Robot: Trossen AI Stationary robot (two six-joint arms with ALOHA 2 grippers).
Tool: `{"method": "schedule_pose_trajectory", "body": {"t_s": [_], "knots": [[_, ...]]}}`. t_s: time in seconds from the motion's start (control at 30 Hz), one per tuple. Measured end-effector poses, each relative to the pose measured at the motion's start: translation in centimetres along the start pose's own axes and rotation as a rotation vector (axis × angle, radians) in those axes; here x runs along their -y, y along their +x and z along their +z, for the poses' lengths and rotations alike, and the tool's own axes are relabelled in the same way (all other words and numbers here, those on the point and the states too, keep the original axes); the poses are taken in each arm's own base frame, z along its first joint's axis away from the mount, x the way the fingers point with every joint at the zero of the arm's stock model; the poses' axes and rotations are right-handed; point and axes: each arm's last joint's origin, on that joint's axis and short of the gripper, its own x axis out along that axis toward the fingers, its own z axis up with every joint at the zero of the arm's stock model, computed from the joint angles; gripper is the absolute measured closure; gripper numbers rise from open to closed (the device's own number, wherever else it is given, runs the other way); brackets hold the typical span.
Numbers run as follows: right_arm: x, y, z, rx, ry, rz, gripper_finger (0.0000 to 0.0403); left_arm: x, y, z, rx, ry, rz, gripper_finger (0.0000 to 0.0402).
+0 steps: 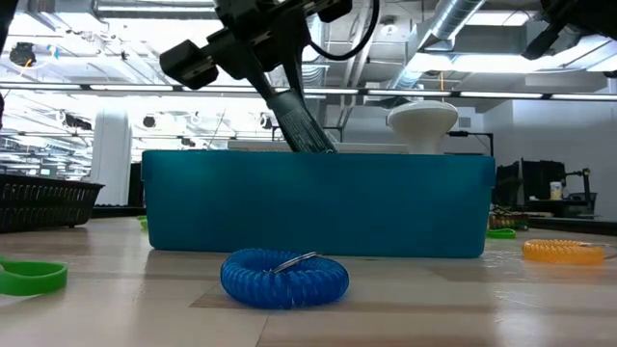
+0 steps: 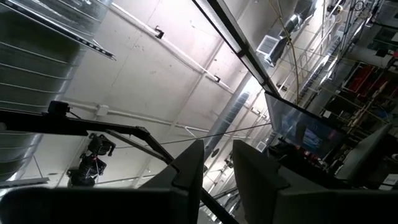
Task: Pick & Place Office Desk Supplies
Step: Put the left crayon box into the blue bin
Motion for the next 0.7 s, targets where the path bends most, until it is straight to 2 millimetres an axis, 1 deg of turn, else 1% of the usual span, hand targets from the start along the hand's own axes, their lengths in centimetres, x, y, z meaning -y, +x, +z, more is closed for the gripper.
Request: {"method": "schedule_pose_trajectory", "body": {"t_s": [0.43, 0.7], "knots": [[0.0, 0.0, 0.0, 0.000, -0.023, 0.000, 0.0320, -0.8, 0.1, 0.2, -0.003, -0.024, 0.080, 0.0335], [0.0, 0.0, 0.0, 0.001, -0.029, 0.001, 0.0320, -1.0, 2.3, 0.0, -0.028, -0.024, 0.127, 0.0335]]}}
